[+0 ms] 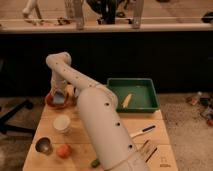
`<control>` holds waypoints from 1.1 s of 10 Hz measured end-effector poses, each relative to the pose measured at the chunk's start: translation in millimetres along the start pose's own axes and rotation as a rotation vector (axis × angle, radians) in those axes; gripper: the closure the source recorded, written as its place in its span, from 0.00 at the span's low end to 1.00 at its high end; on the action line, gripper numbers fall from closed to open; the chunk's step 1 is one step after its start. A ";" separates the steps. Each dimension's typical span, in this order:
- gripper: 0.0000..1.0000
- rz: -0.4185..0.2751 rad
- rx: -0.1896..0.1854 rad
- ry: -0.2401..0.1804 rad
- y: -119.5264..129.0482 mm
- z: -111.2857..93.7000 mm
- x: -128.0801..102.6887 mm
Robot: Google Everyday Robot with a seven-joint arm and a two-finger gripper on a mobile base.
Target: Place sponge in red bowl
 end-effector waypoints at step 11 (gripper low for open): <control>0.20 0.000 -0.001 -0.002 0.4 1.5 -0.4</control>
